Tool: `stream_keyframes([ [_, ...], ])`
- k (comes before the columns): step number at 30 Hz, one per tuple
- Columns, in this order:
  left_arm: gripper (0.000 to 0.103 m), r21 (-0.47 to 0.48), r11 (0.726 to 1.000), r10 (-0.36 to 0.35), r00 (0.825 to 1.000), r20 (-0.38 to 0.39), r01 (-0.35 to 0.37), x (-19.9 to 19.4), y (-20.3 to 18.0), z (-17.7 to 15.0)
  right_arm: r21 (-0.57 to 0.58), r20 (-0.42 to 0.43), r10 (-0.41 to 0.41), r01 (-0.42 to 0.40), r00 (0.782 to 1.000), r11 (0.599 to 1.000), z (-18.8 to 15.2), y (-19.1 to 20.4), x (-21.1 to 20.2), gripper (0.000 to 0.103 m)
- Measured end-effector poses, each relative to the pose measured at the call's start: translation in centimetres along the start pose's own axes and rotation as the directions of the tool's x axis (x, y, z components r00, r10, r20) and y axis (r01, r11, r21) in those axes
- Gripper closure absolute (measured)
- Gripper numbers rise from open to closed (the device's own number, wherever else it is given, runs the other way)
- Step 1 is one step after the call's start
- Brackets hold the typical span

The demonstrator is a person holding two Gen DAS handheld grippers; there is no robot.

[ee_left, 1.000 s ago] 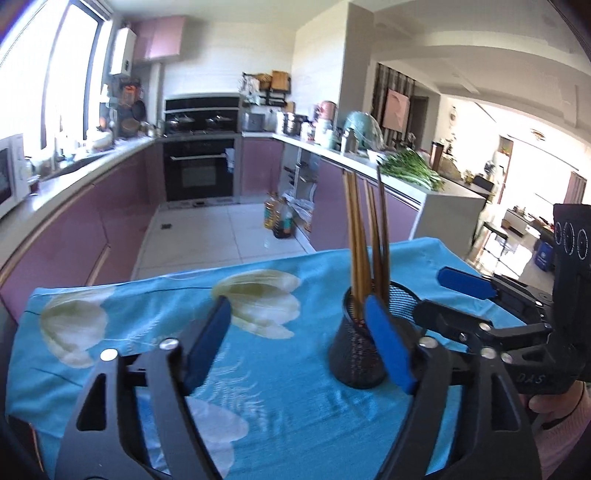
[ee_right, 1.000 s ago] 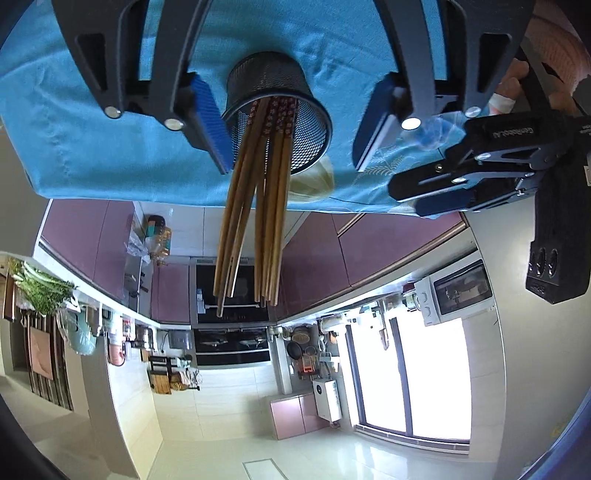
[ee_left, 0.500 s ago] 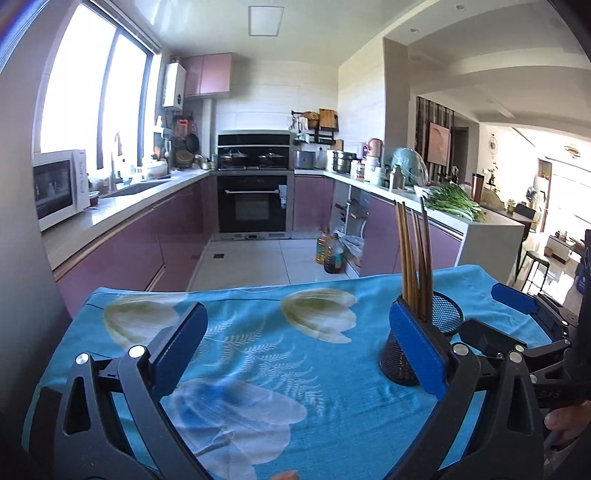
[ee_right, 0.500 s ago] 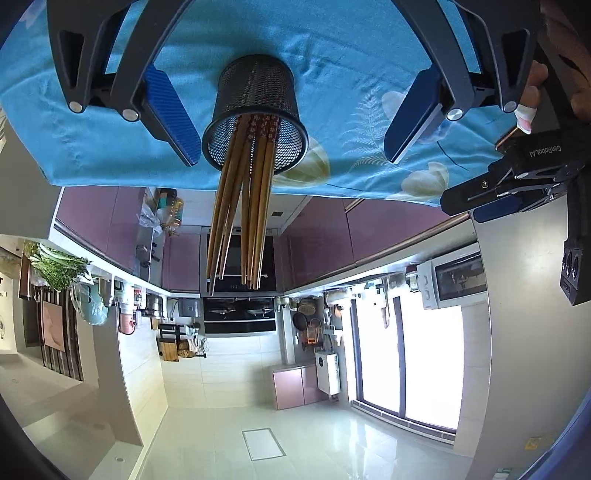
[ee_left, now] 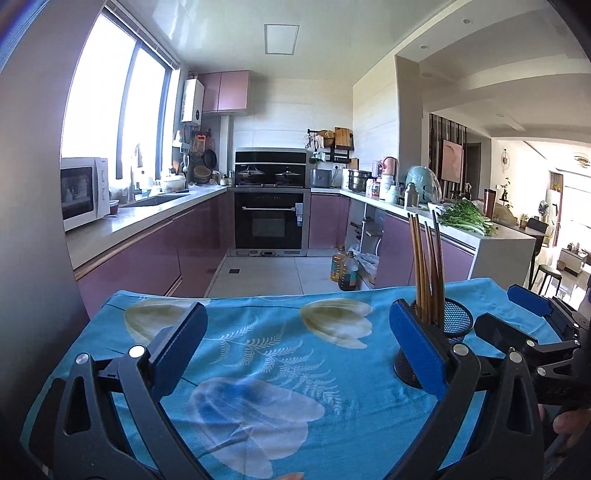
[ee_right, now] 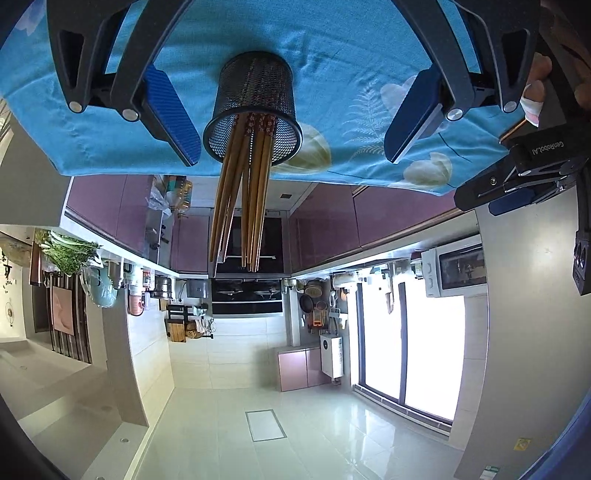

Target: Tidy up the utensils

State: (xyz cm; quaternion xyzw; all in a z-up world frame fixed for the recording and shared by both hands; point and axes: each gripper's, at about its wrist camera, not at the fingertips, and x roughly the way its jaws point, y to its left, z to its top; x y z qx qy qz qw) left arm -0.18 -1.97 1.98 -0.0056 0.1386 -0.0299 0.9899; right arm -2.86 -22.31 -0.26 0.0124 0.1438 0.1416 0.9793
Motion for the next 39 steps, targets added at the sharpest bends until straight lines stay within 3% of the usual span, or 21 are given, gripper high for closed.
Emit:
stream_keyframes([
  [39, 0.006, 0.003, 0.998, 0.056, 0.997, 0.046, -0.057, -0.84, -0.13, -0.28, -0.002, 0.028, -0.025, 0.025, 0.999, 1.000, 0.03, 0.08, -0.03, 0.007],
])
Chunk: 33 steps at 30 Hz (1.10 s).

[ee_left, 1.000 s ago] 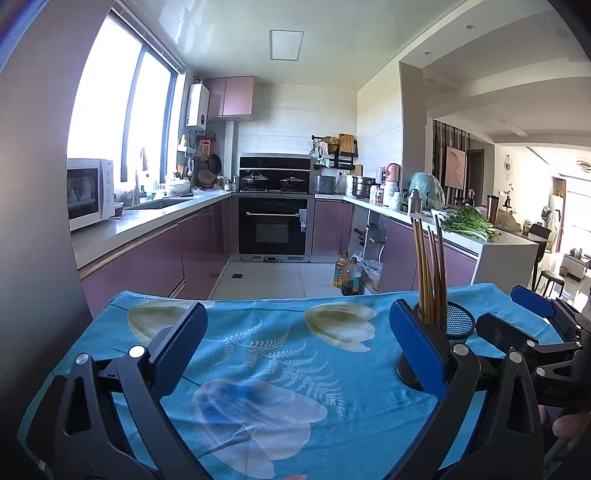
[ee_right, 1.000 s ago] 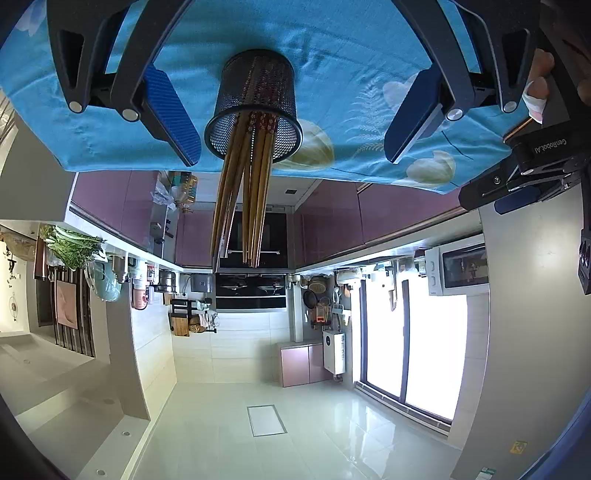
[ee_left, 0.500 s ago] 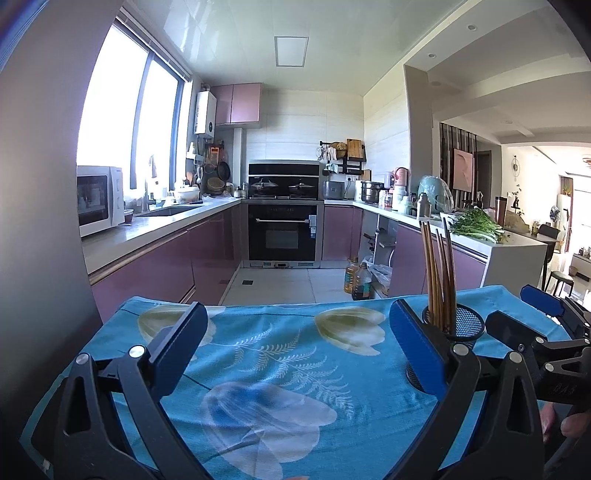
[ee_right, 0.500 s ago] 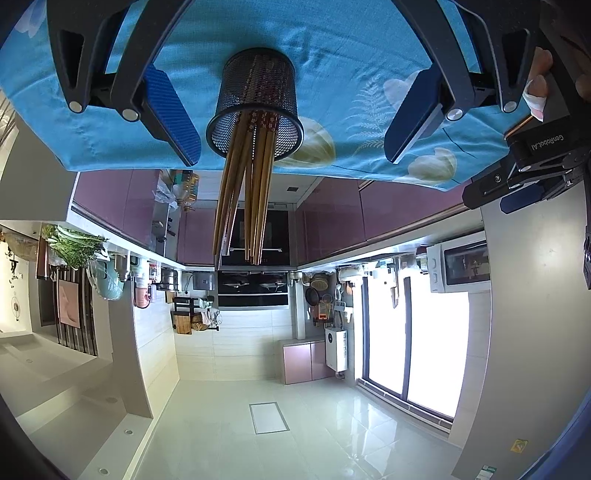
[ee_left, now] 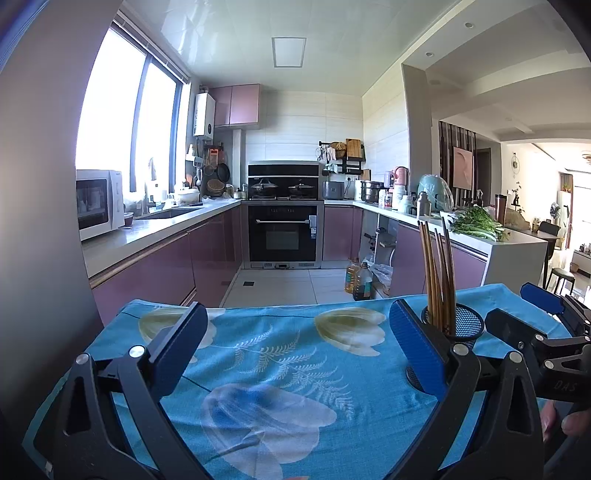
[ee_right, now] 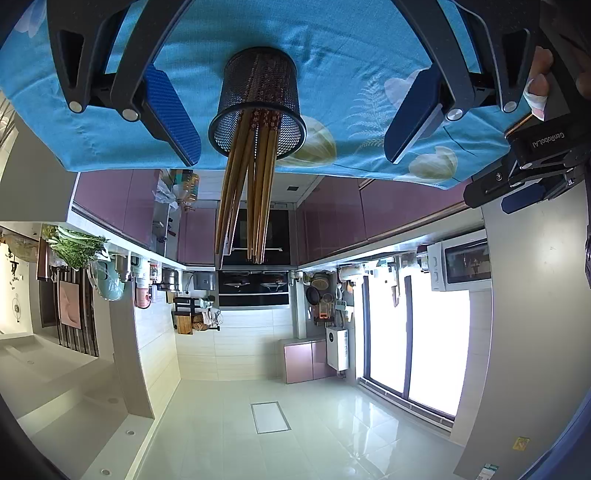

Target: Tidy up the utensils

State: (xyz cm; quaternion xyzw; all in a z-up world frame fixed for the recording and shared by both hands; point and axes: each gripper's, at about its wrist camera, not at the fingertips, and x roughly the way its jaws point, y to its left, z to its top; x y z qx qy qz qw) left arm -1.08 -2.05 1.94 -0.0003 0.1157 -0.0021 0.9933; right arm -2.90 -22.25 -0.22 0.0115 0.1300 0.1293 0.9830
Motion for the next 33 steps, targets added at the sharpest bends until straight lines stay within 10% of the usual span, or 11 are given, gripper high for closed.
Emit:
stream_keyframes([
  [33, 0.006, 0.001, 1.000, 0.000, 1.000, 0.000, 0.000, -0.07, -0.04, 0.10, 0.000, 0.007, -0.002, 0.002, 1.000, 1.000, 0.12, 0.08, 0.01, 0.007],
])
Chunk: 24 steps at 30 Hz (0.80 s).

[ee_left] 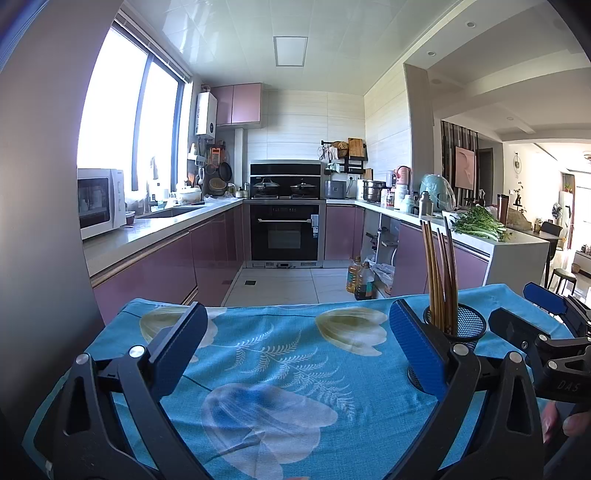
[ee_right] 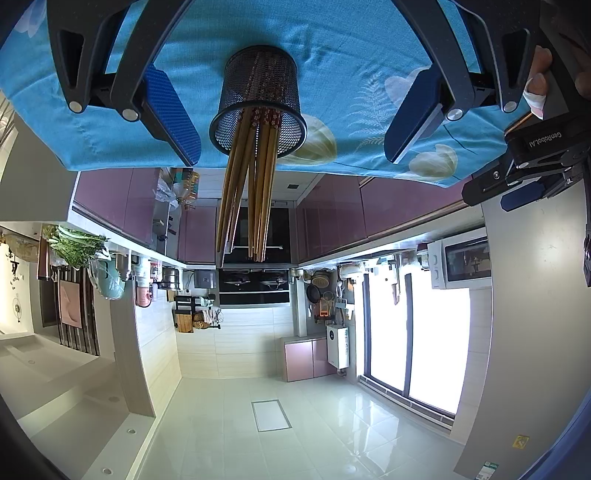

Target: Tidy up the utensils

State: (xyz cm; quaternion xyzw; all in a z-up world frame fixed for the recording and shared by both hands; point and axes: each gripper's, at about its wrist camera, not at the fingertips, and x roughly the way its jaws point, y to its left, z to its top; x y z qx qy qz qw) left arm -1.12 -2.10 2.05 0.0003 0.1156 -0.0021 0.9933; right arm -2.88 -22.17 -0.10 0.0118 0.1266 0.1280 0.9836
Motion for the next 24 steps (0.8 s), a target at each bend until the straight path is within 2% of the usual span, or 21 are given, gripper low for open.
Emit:
stream_keyframes([
  [24, 0.006, 0.001, 1.000, 0.001, 1.000, -0.004, -0.001, 0.00, 0.03, 0.05, 0.003, -0.001, 0.003, -0.003, 1.000, 1.000, 0.09, 0.16, 0.02, 0.007],
])
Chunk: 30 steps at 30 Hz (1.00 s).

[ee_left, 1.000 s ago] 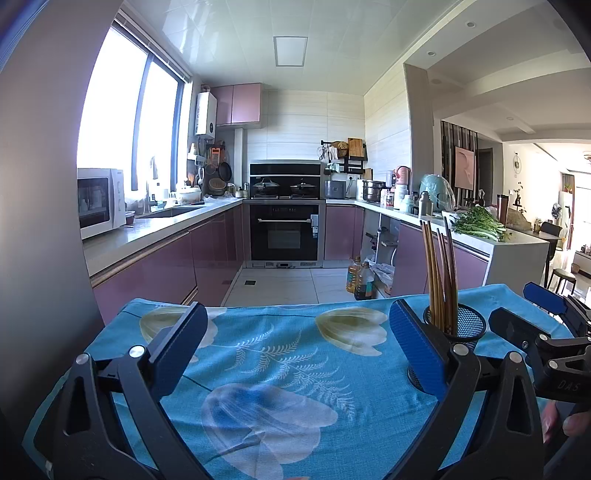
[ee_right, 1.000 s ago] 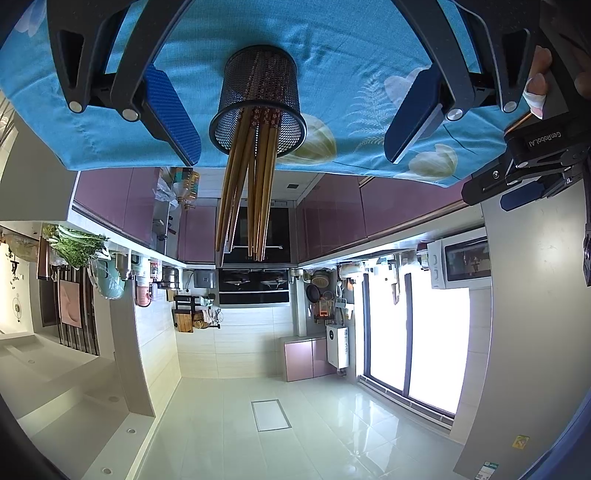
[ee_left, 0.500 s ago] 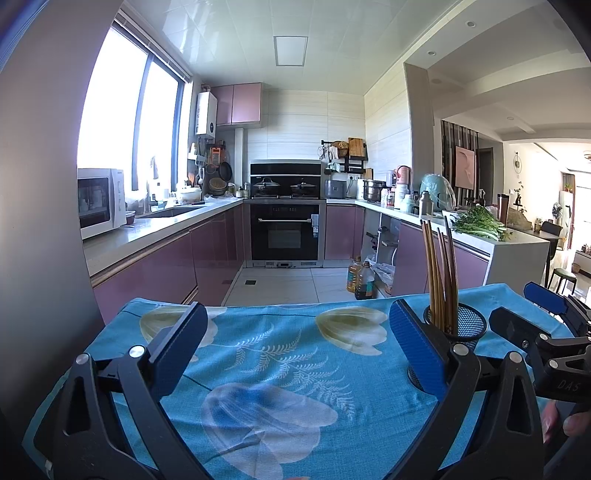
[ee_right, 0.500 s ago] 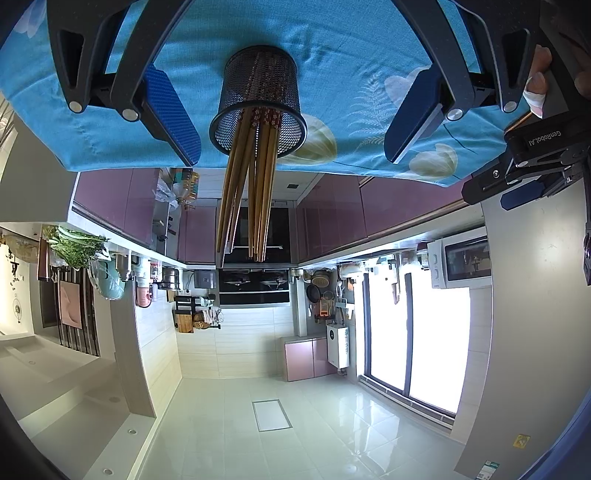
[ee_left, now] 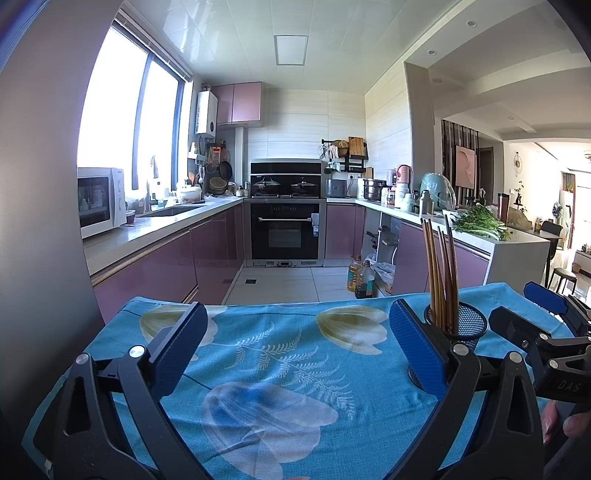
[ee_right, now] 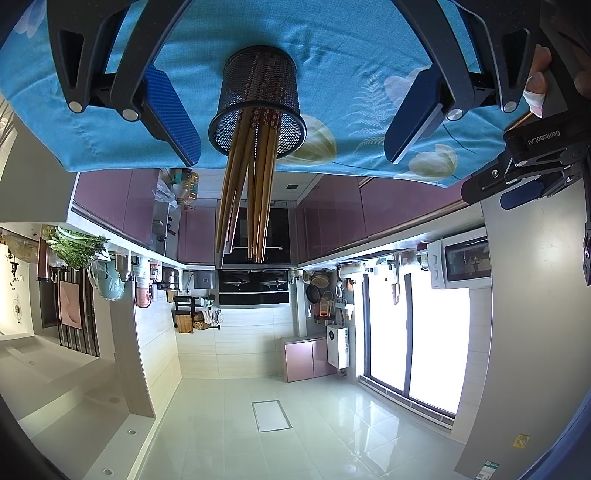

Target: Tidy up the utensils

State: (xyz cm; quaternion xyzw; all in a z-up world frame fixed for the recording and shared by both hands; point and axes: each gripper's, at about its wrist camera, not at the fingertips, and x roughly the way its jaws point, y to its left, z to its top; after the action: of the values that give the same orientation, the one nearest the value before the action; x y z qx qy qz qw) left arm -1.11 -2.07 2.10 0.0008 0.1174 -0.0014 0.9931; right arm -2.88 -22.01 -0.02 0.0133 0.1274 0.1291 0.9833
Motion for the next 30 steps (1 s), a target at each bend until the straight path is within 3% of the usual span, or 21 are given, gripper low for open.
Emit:
stream_keyframes([
  [23, 0.006, 0.001, 1.000, 0.018, 1.000, 0.006, -0.018, -0.3, 0.4, -0.3, 0.007, -0.003, -0.004, 0.004, 1.000, 1.000, -0.2, -0.1, -0.1, 0.007],
  [26, 0.006, -0.009, 1.000, 0.016, 0.999, -0.038, -0.016, 0.5, 0.7, -0.5, 0.001, -0.013, -0.019, 0.019, 1.000, 1.000, -0.4, -0.5, -0.1, 0.007],
  [30, 0.006, -0.020, 0.999, 0.028, 0.986, -0.164, -0.032, 2.8, 2.2, -1.2, -0.001, -0.087, -0.073, 0.073, 0.994, 0.997, -0.9, -3.4, 0.6, 0.007],
])
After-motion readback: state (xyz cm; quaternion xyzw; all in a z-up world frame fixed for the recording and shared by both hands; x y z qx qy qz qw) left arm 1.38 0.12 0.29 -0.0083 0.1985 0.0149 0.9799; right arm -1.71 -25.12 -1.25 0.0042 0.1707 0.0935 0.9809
